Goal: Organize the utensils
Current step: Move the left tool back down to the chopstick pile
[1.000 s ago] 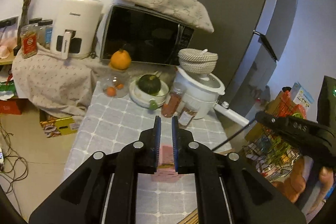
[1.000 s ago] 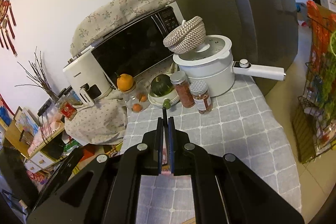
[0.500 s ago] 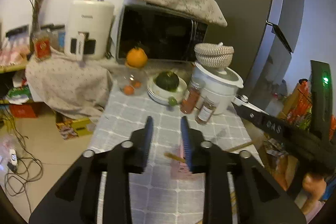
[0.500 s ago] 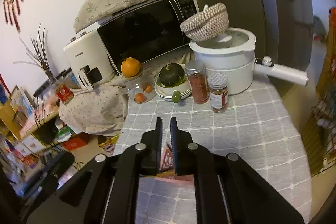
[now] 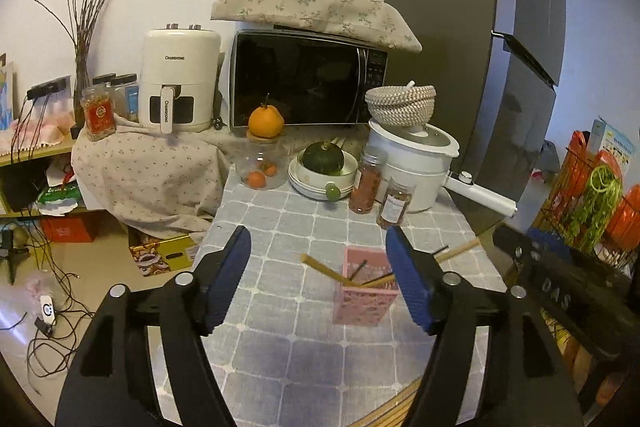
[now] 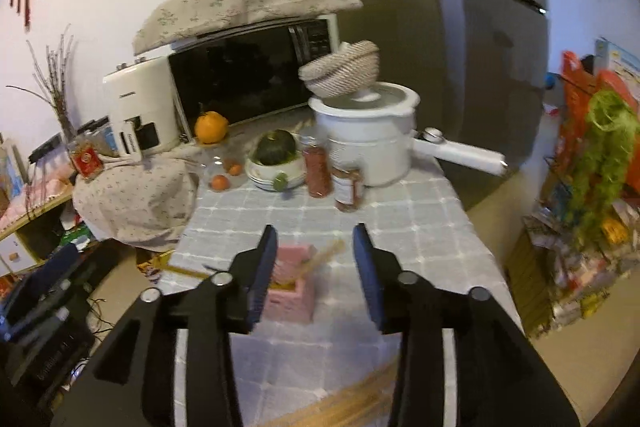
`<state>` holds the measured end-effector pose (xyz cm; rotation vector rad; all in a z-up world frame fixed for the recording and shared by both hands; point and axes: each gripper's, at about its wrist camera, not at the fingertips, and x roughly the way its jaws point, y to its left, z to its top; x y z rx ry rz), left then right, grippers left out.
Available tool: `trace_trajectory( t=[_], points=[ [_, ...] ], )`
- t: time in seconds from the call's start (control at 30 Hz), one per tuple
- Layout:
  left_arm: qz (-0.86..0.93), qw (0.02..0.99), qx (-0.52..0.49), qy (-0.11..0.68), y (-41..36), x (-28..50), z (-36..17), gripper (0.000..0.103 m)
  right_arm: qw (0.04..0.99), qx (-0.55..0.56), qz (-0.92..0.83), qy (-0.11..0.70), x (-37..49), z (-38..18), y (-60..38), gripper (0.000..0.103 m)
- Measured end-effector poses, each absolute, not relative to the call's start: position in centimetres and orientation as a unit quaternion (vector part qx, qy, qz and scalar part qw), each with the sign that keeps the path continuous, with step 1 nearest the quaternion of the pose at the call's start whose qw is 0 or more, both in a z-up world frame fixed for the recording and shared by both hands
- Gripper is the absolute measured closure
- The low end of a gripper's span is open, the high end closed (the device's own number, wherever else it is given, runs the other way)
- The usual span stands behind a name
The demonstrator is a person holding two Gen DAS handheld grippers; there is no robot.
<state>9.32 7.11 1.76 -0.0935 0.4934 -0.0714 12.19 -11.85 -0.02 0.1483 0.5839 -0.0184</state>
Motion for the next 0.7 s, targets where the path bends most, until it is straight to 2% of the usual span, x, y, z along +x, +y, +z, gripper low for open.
trace_trajectory(
  t=[0.13, 0.27, 0.37, 0.5, 0.6, 0.7],
  points=[
    [-0.038, 0.967, -0.044, 0.25, 6.5, 8.4, 1.0, 0.027, 0.955, 0.074, -0.032, 0.286, 10.1, -1.4, -12.9, 0.048],
    [-0.045, 0.964, -0.031, 0.261, 5.3, 7.7, 0.0, 0.024, 0.96, 0.072, -0.055, 0.265, 8.1, -1.6, -13.4, 0.032],
    [-0.046, 0.964, -0.026, 0.261, 4.8, 7.1, -0.5, 0.019, 0.962, 0.072, -0.082, 0.252, 6.8, -1.8, -13.9, 0.026],
    [-0.049, 0.964, -0.022, 0.262, 4.4, 6.4, -1.0, 0.015, 0.957, 0.088, -0.127, 0.246, 5.5, -2.5, -15.4, 0.013],
    [-0.052, 0.962, -0.017, 0.267, 3.9, 6.2, -1.3, 0.009, 0.953, 0.088, -0.14, 0.255, 4.9, -3.2, -16.2, 0.008],
    [-0.055, 0.962, -0.008, 0.268, 3.3, 6.1, -1.6, 0.007, 0.949, 0.086, -0.144, 0.267, 4.8, -3.8, -16.7, 0.006]
  ],
)
